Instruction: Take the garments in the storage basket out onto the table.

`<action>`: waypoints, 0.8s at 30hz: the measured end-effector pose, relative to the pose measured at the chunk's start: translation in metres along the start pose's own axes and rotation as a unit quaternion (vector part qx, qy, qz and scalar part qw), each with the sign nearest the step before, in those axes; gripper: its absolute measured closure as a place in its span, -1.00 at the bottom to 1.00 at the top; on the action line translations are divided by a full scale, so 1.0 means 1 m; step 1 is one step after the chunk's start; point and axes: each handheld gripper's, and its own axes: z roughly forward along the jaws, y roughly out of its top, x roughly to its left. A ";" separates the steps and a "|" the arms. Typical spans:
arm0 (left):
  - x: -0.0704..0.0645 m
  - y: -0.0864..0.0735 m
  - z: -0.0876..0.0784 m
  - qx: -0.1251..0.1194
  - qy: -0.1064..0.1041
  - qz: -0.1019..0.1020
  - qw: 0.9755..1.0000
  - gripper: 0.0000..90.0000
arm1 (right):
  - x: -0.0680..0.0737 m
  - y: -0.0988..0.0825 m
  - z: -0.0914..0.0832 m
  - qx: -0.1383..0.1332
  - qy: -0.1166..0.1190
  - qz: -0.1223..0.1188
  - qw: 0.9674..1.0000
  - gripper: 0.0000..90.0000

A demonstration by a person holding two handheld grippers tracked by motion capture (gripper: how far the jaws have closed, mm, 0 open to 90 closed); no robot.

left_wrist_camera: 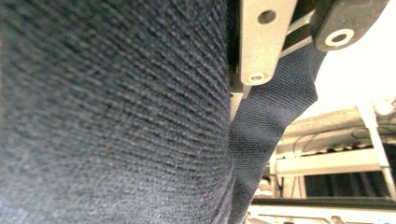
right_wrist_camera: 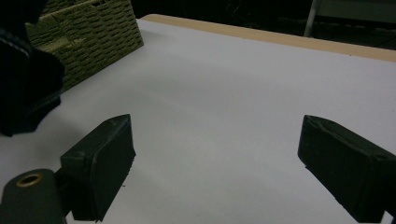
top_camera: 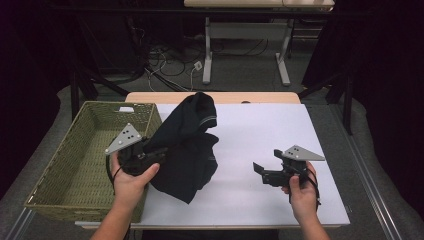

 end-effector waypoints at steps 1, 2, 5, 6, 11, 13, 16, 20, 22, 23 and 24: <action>0.000 -0.003 0.003 0.001 -0.003 -0.002 1.000 0.37 | 0.000 0.001 -0.001 -0.005 -0.001 0.001 1.000 -0.77; -0.001 -0.005 0.005 0.003 -0.006 -0.004 1.000 0.37 | 0.000 0.002 -0.002 -0.007 -0.001 -0.001 1.000 -0.77; -0.001 -0.010 0.010 0.005 -0.009 -0.009 1.000 0.37 | 0.001 0.003 -0.004 -0.010 0.001 -0.002 1.000 -0.77; -0.001 -0.015 0.015 0.009 -0.012 -0.009 1.000 0.37 | 0.002 0.005 -0.005 -0.013 0.002 -0.001 1.000 -0.77; -0.004 -0.024 0.028 0.025 -0.016 -0.008 1.000 0.37 | 0.003 0.006 -0.007 -0.017 0.005 -0.005 1.000 -0.77; -0.005 -0.031 0.035 0.036 -0.016 -0.006 0.999 0.37 | 0.002 0.006 -0.008 -0.013 0.004 -0.005 1.000 -0.77; -0.005 -0.036 0.040 0.043 -0.017 -0.008 0.999 0.37 | 0.001 0.006 -0.008 -0.014 0.002 -0.001 1.000 -0.77; -0.005 -0.052 0.057 0.062 -0.016 -0.017 0.998 0.37 | 0.000 0.006 -0.008 -0.020 0.002 0.000 1.000 -0.77; -0.006 -0.058 0.063 0.069 -0.016 -0.021 0.997 0.37 | -0.001 0.006 -0.009 -0.021 0.000 -0.001 1.000 -0.77; -0.007 -0.061 0.066 0.074 -0.016 -0.021 0.997 0.37 | -0.001 0.006 -0.009 -0.021 0.000 -0.001 1.000 -0.77; -0.008 -0.065 0.070 0.080 -0.014 -0.019 0.997 0.37 | -0.001 0.006 -0.009 -0.020 0.001 -0.001 1.000 -0.77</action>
